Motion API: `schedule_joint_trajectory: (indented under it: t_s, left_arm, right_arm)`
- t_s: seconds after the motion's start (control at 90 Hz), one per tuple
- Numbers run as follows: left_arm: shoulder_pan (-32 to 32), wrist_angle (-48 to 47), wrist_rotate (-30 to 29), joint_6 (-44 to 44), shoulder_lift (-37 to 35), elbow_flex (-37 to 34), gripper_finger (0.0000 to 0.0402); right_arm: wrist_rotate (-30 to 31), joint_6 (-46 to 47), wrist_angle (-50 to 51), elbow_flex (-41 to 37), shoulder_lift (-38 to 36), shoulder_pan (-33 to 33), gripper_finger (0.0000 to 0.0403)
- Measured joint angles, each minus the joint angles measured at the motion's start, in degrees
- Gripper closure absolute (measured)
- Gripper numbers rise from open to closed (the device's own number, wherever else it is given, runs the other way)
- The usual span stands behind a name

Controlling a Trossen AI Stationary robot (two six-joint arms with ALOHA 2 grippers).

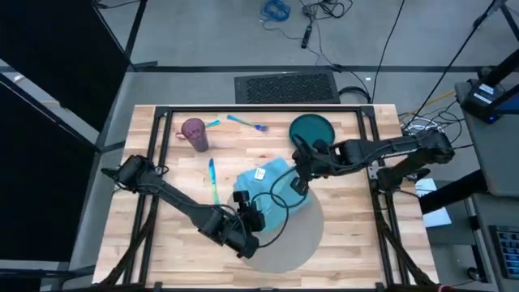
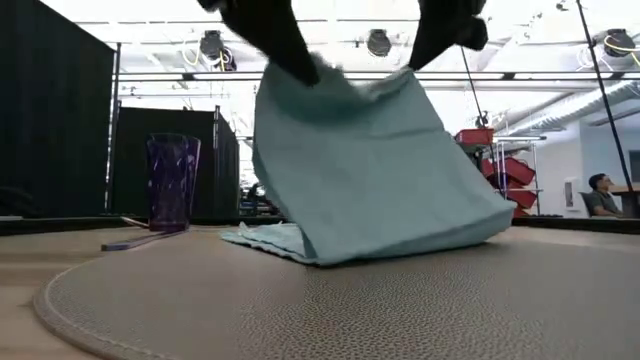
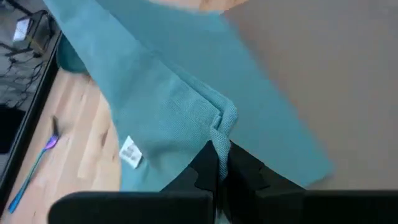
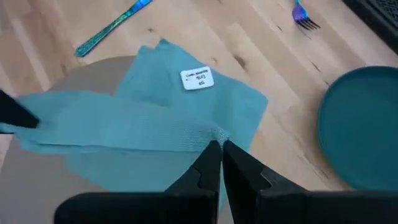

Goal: Set table place
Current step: Fold the blue napkin

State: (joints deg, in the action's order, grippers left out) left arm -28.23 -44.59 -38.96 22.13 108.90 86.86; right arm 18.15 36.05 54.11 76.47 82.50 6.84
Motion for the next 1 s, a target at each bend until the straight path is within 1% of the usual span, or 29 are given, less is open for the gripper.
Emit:
schedule_joint_trajectory:
  t_s: [0.256,0.322,0.478,0.644,0.744,0.878,1.0]
  left_arm:
    - [3.26,0.78,1.06,-0.42,-0.04,-3.49,0.0402]
    - [3.95,1.41,1.92,-0.44,-0.04,-4.05,0.0401]
    - [4.74,4.94,3.57,-1.63,-0.04,-5.67,0.0402]
    - [5.38,5.81,4.72,-1.68,-0.04,-6.32,0.0402]
    - [6.47,6.10,5.19,-1.62,-0.07,-7.41,0.0402]
    - [7.85,7.19,7.65,-1.42,-0.07,-8.52,0.0402]
    - [8.34,8.14,8.38,-0.21,-0.04,-9.66,0.0402]
  right_arm:
    - [-2.22,-1.42,-0.90,-2.19,0.00,-4.88,0.0403]
    - [-4.06,-1.43,-1.34,-3.18,-0.02,-6.10,0.0403]
    - [-6.39,-1.99,-5.18,-6.14,-0.01,-7.74,0.0403]
    - [-9.38,-2.64,-8.23,-9.16,-0.07,-9.26,0.0403]
    - [-9.56,-3.57,-8.92,-10.27,-0.05,-10.60,0.0403]
    - [-10.91,-4.45,-10.22,-11.26,-0.06,-12.05,0.0403]
    - [-11.19,-5.24,-10.71,-11.84,-0.05,-12.18,0.0403]
